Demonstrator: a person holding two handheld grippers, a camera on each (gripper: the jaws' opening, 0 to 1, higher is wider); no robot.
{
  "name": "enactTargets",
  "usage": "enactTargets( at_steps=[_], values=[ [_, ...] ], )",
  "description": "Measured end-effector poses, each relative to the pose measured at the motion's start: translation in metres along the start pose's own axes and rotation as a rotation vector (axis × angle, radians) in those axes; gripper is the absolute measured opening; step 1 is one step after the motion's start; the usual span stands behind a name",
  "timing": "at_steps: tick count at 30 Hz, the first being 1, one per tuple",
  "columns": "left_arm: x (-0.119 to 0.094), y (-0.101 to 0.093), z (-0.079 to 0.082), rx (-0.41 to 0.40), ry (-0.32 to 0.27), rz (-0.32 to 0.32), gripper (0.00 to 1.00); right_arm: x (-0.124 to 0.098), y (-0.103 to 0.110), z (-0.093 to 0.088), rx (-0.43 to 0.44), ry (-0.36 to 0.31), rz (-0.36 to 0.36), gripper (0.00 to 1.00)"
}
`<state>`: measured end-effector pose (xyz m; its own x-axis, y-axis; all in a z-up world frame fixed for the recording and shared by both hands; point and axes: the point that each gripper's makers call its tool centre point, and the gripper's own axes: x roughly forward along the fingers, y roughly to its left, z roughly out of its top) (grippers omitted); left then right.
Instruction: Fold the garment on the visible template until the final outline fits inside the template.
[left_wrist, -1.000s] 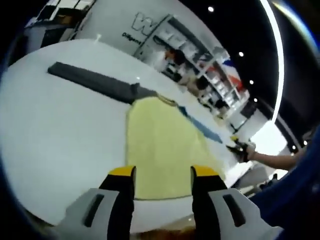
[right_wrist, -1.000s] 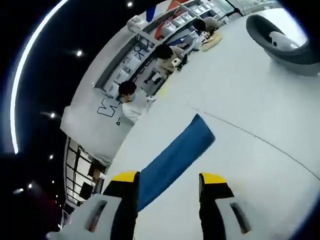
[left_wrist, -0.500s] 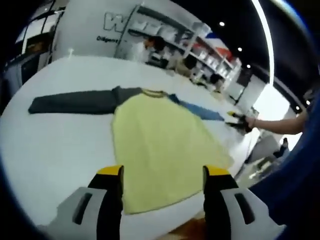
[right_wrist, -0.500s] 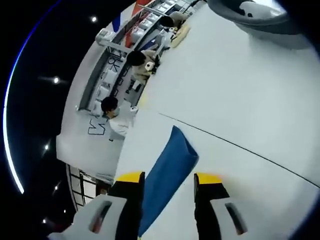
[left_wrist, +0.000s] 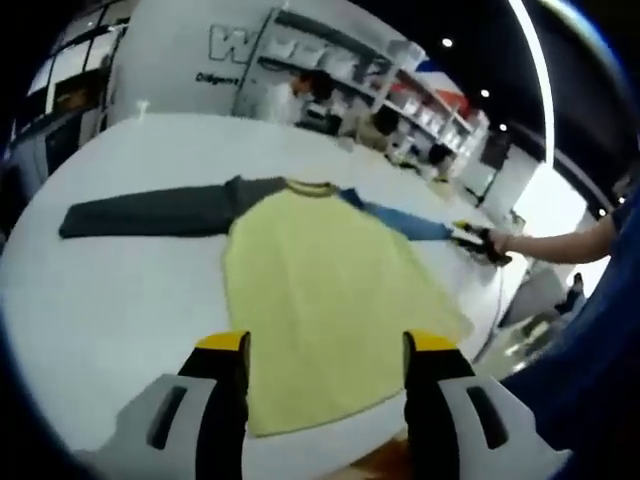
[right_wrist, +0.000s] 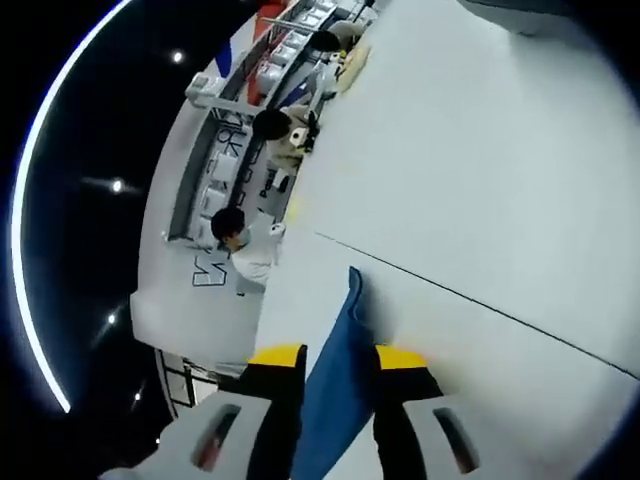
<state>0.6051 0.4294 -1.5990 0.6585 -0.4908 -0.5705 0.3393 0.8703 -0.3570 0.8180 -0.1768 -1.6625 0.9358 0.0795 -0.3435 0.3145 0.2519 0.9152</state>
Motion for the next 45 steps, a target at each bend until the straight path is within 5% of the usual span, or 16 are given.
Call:
enactTargets(
  at_steps=[6, 8, 12, 18, 23, 29, 36, 45],
  values=[
    [-0.001, -0.006, -0.005, -0.002, 0.008, 0.004, 0.56, -0.008, 0.016, -0.067, 0.079, 0.207, 0.07, 0.2],
    [-0.001, -0.006, -0.007, -0.001, 0.011, 0.005, 0.56, -0.006, 0.014, -0.064, 0.054, 0.159, 0.066, 0.19],
    [0.001, -0.003, -0.009, -0.005, 0.016, 0.01, 0.55, -0.003, 0.006, -0.016, 0.071, -0.066, 0.035, 0.18],
    [-0.001, -0.003, -0.007, -0.007, 0.011, 0.015, 0.56, 0.0, -0.003, -0.008, -0.005, -0.046, -0.018, 0.0],
    [-0.003, -0.003, -0.01, -0.007, 0.023, 0.022, 0.65, 0.0, -0.002, -0.002, 0.012, -0.081, -0.017, 0.0],
    [-0.004, 0.004, -0.008, 0.007, 0.02, 0.049, 0.83, -0.008, 0.035, 0.001, 0.001, -0.126, 0.08, 0.0],
    [-0.005, 0.017, -0.008, 0.035, 0.021, 0.047, 0.96, -0.027, 0.108, -0.016, -0.054, -0.092, 0.268, 0.0],
    [-0.012, 0.028, -0.009, 0.035, 0.04, 0.03, 0.94, -0.037, 0.192, -0.088, -0.162, 0.041, 0.415, 0.0]
  ],
)
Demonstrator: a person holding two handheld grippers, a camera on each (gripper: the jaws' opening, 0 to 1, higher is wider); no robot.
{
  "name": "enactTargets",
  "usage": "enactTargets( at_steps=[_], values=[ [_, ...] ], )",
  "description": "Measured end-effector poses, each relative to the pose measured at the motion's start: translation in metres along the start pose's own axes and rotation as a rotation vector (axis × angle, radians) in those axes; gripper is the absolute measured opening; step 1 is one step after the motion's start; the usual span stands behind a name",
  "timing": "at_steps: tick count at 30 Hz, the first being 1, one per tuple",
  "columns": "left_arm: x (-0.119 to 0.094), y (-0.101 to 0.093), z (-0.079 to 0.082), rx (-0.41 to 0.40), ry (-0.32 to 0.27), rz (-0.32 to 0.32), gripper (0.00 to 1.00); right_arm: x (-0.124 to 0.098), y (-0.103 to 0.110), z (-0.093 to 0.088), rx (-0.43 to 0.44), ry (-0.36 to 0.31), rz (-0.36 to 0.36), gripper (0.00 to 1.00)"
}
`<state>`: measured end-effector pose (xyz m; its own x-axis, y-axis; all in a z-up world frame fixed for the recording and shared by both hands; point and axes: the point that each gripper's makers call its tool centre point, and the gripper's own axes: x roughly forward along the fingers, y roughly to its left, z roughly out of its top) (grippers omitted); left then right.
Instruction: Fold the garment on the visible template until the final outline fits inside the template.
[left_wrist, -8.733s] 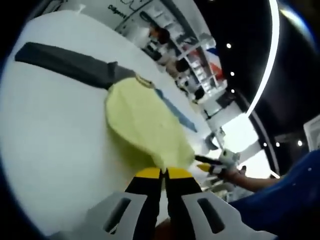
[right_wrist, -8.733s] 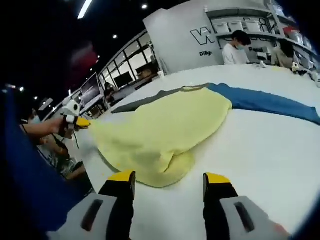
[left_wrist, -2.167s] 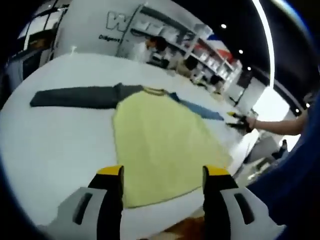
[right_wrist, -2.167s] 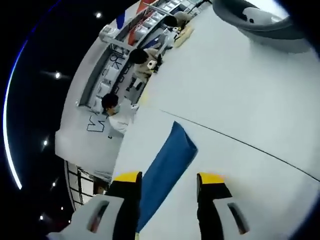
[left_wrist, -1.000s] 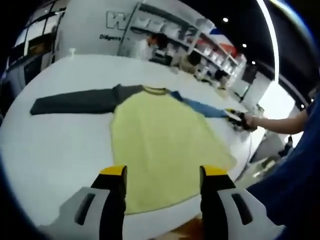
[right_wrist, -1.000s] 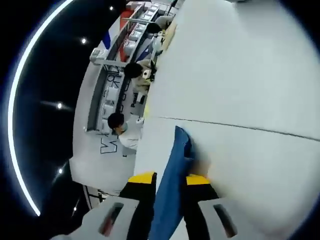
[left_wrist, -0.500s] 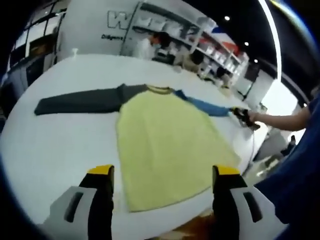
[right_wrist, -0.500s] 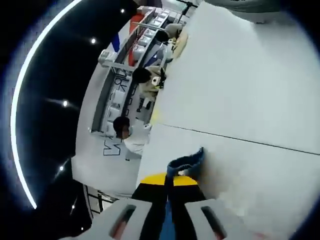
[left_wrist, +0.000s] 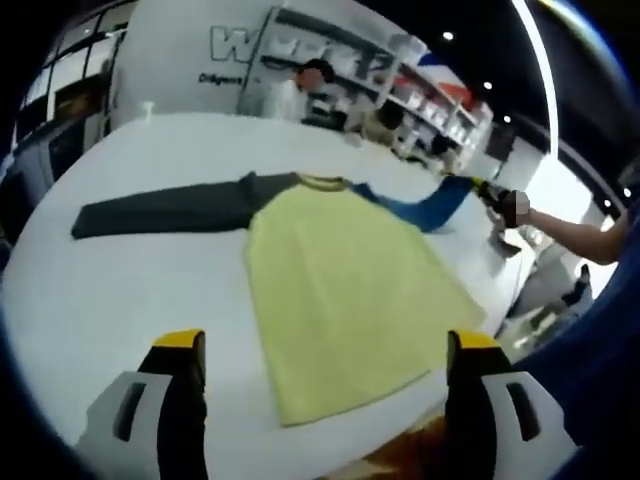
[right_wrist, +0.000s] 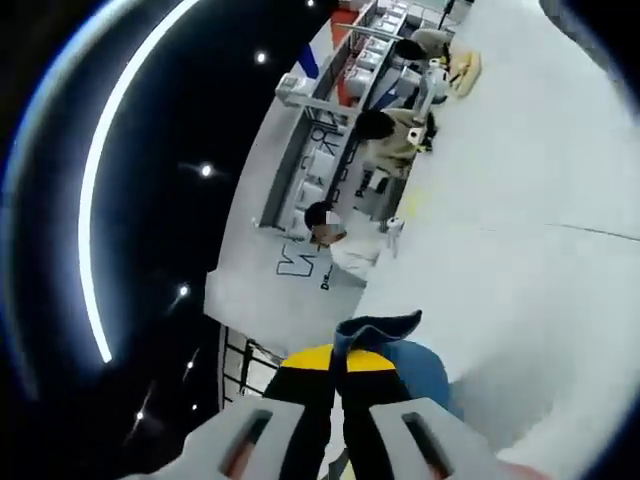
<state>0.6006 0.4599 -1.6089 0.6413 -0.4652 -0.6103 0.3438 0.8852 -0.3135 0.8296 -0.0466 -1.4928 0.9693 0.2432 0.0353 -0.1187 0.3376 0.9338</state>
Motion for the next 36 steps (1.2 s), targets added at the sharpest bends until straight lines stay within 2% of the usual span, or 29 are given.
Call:
enactTargets(
  at_steps=[1, 2, 3, 9, 11, 19, 23, 25, 26, 28, 30, 31, 35, 36],
  values=[
    [-0.001, 0.003, 0.0, 0.004, -0.001, -0.007, 0.96, 0.004, 0.01, -0.012, -0.011, 0.032, 0.014, 0.0],
    [-0.001, 0.003, 0.0, 0.003, -0.001, -0.008, 0.97, 0.005, 0.014, -0.016, -0.017, 0.042, 0.019, 0.0],
    [-0.001, 0.003, -0.001, -0.002, 0.002, -0.012, 0.98, 0.01, 0.026, -0.031, -0.032, 0.069, 0.033, 0.0],
    [-0.007, 0.008, -0.003, -0.009, 0.0, -0.028, 0.99, 0.021, 0.064, -0.085, -0.052, 0.192, 0.098, 0.0],
    [-0.009, 0.008, -0.006, -0.012, 0.007, -0.037, 0.99, 0.022, 0.073, -0.105, -0.091, 0.248, 0.116, 0.0],
    [-0.012, 0.012, -0.017, -0.008, 0.031, -0.061, 0.99, 0.019, 0.103, -0.173, -0.085, 0.357, 0.149, 0.0],
    [-0.011, 0.015, -0.02, -0.004, 0.035, -0.067, 0.99, 0.018, 0.111, -0.196, -0.087, 0.398, 0.162, 0.0],
    [-0.011, 0.015, -0.02, -0.005, 0.033, -0.072, 0.99, 0.014, 0.114, -0.217, -0.084, 0.43, 0.175, 0.0],
    [-0.012, 0.016, -0.021, -0.006, 0.033, -0.075, 0.99, 0.011, 0.115, -0.233, -0.097, 0.468, 0.185, 0.0],
    [-0.013, 0.018, -0.02, -0.005, 0.032, -0.076, 0.99, 0.008, 0.113, -0.241, -0.112, 0.495, 0.186, 0.0],
    [-0.015, 0.015, -0.016, -0.013, 0.017, -0.085, 0.99, 0.003, 0.111, -0.265, -0.132, 0.531, 0.194, 0.0],
    [-0.016, 0.015, -0.013, -0.018, 0.007, -0.089, 0.99, 0.002, 0.111, -0.268, -0.131, 0.541, 0.198, 0.0],
    [-0.018, 0.018, -0.011, -0.017, -0.009, -0.087, 0.99, -0.009, 0.106, -0.305, -0.172, 0.636, 0.211, 0.0],
    [-0.018, 0.018, -0.013, -0.016, -0.007, -0.086, 0.99, -0.015, 0.106, -0.317, -0.179, 0.677, 0.222, 0.0]
  ],
)
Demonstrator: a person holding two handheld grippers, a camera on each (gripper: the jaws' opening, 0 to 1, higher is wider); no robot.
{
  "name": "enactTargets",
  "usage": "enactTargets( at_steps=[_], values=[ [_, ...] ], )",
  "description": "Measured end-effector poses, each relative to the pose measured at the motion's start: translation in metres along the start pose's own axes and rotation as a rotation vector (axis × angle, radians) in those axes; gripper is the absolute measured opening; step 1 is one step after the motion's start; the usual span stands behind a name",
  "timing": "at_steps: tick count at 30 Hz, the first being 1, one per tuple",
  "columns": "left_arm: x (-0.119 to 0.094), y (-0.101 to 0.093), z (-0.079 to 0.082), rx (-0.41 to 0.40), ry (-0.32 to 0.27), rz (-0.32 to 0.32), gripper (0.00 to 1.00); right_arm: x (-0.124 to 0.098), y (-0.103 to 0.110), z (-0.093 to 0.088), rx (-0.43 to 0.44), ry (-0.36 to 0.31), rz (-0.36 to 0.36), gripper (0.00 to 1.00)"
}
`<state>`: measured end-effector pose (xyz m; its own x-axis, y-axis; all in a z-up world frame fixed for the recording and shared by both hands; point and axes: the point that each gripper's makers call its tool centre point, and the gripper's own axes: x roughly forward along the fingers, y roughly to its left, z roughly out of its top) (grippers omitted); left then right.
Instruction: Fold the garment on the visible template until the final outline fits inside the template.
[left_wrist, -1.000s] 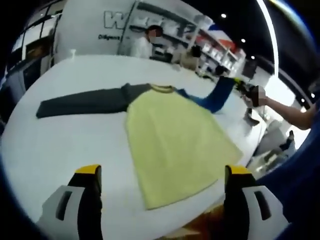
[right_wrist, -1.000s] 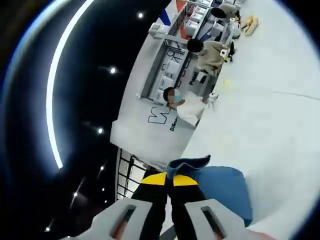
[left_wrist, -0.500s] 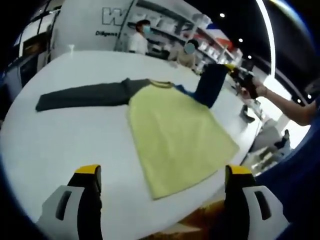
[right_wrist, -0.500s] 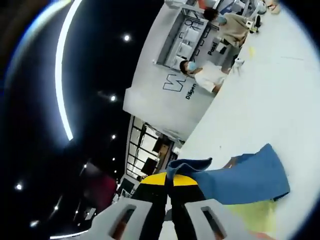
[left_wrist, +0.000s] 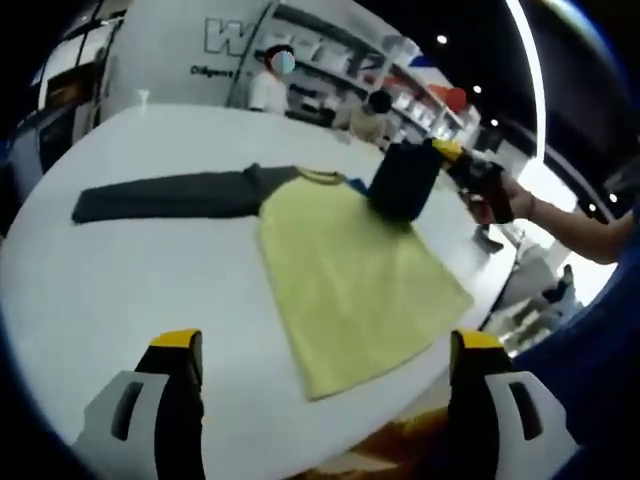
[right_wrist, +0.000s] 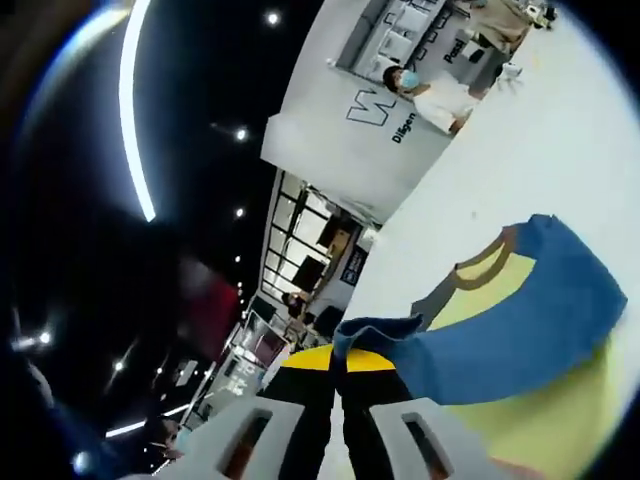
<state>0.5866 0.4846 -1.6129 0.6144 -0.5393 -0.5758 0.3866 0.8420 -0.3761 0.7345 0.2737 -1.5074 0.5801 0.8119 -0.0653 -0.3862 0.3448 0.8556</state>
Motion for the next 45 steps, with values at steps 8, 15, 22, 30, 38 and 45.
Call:
enactTargets(
  at_steps=[8, 15, 22, 30, 38, 45],
  values=[
    [-0.005, 0.002, -0.014, -0.012, 0.011, 0.001, 0.99, 0.002, -0.001, -0.053, -0.074, 0.162, 0.057, 0.0],
    [-0.004, 0.007, -0.025, -0.018, 0.024, 0.006, 0.99, -0.002, -0.003, -0.101, -0.195, 0.296, 0.068, 0.0],
    [-0.005, 0.003, -0.027, -0.018, 0.028, 0.001, 0.98, -0.006, 0.0, -0.12, -0.172, 0.295, 0.108, 0.0],
    [-0.004, 0.002, -0.032, -0.024, 0.037, -0.003, 0.98, -0.009, -0.005, -0.138, -0.222, 0.317, 0.096, 0.0],
    [-0.006, -0.001, -0.037, -0.027, 0.046, -0.006, 0.97, -0.012, -0.012, -0.16, -0.325, 0.367, 0.044, 0.0],
    [-0.005, 0.0, -0.042, -0.031, 0.055, -0.009, 0.97, -0.018, -0.022, -0.196, -0.558, 0.549, 0.064, 0.16]
  ],
)
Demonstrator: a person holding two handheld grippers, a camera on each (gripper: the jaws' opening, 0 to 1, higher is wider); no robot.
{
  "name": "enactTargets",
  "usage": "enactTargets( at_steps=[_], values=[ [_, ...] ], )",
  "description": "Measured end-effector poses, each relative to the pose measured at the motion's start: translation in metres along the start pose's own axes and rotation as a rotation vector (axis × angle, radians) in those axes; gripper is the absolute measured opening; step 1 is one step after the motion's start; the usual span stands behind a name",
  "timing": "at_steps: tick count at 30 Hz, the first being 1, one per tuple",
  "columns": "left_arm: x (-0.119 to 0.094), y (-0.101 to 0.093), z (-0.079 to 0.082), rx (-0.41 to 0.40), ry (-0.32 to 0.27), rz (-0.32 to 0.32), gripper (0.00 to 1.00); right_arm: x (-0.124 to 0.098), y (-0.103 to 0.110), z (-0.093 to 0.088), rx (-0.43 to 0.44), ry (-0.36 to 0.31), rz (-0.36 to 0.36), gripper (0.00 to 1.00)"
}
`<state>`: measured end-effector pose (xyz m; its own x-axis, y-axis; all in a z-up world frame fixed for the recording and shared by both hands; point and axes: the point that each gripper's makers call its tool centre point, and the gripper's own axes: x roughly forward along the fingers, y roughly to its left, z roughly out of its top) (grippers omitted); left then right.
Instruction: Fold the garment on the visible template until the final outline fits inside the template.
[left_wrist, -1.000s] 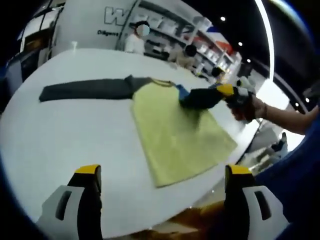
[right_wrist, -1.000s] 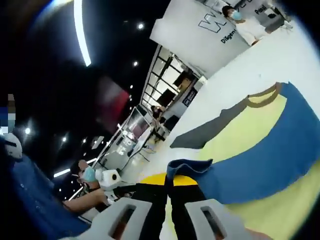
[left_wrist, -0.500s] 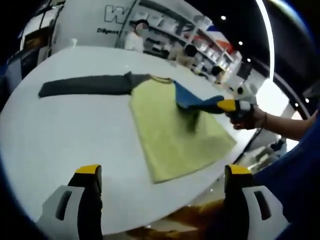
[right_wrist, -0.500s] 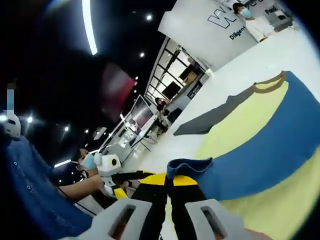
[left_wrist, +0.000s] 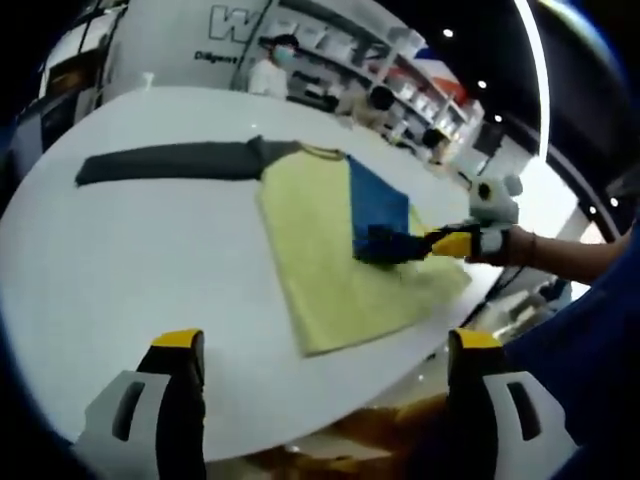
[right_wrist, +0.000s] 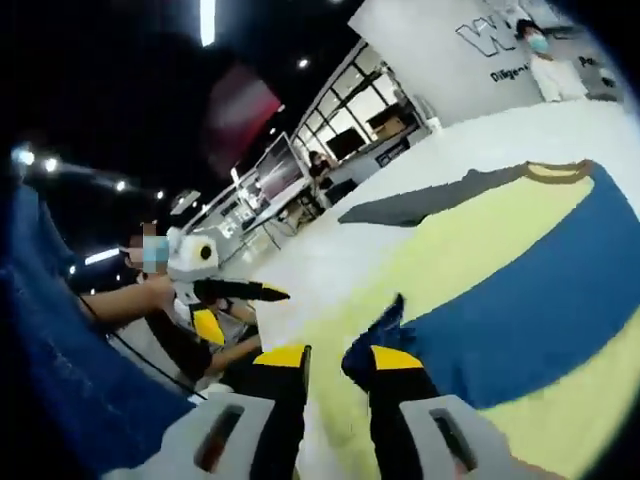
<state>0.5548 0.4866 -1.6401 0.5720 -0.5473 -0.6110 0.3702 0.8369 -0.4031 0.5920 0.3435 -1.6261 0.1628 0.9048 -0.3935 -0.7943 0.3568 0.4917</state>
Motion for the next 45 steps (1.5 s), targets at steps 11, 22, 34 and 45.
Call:
enactTargets(
  at_steps=[11, 22, 34, 45],
  values=[
    [-0.001, 0.0, -0.004, -0.013, 0.0, 0.0, 0.97, -0.001, 0.004, -0.004, -0.034, -0.011, -0.009, 0.12],
    [-0.002, 0.0, -0.008, -0.032, 0.007, 0.007, 0.97, -0.104, -0.124, 0.038, -0.182, -0.163, -0.572, 0.18],
    [0.002, 0.006, 0.0, -0.058, 0.005, 0.043, 0.96, -0.172, -0.213, 0.042, -0.295, -0.072, -0.806, 0.17],
    [0.008, -0.004, 0.007, -0.086, 0.0, 0.068, 0.96, -0.163, -0.246, 0.031, -0.505, 0.145, -0.766, 0.18]
  ],
)
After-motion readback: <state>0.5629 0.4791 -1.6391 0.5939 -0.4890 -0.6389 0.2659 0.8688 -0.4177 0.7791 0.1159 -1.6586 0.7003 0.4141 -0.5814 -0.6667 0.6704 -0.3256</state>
